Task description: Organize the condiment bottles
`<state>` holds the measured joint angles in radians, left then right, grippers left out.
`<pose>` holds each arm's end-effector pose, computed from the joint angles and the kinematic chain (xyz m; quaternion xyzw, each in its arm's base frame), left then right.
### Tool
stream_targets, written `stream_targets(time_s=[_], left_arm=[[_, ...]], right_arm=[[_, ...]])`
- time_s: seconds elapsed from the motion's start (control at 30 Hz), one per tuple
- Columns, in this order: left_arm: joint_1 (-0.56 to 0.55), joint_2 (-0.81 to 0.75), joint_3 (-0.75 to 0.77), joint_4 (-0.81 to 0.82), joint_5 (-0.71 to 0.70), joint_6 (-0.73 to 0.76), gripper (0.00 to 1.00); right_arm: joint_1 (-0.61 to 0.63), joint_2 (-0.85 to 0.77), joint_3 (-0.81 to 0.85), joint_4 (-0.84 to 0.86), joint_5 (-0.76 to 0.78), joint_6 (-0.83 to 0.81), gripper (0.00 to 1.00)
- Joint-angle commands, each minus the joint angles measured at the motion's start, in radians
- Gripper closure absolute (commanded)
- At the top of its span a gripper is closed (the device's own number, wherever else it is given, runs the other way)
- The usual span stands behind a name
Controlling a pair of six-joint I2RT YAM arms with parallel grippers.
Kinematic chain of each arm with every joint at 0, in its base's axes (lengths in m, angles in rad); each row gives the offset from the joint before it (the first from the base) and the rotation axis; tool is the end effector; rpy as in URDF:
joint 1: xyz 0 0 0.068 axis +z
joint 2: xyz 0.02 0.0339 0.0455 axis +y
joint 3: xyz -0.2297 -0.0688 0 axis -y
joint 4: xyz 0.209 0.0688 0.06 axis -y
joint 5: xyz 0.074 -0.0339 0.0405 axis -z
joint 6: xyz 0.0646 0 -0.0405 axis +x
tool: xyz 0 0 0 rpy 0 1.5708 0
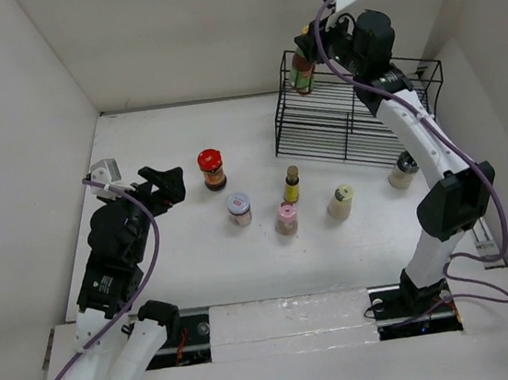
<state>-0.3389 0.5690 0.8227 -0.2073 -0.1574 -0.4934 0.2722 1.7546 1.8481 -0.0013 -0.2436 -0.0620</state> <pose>0.1462 -0.0408 0.3542 -0.1098 0.6819 -0.2418 0.6815 0.3816 0.1227 0.4312 -0.1998 0.6445 0.1584 0.7208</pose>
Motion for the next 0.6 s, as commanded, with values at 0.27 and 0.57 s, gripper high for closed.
stream_targets(time_s=[0.27,0.57], left_arm=[[0.003,-0.008,0.001,0.046,0.012,0.016,0.1],[0.003,-0.008,0.001,0.046,0.012,0.016,0.1]], right_arm=[[0.012,0.011,-0.05,0.156,0.006,-0.019,0.84],[0.021,0.043,-0.17,0.213,0.015,0.02,0.75]])
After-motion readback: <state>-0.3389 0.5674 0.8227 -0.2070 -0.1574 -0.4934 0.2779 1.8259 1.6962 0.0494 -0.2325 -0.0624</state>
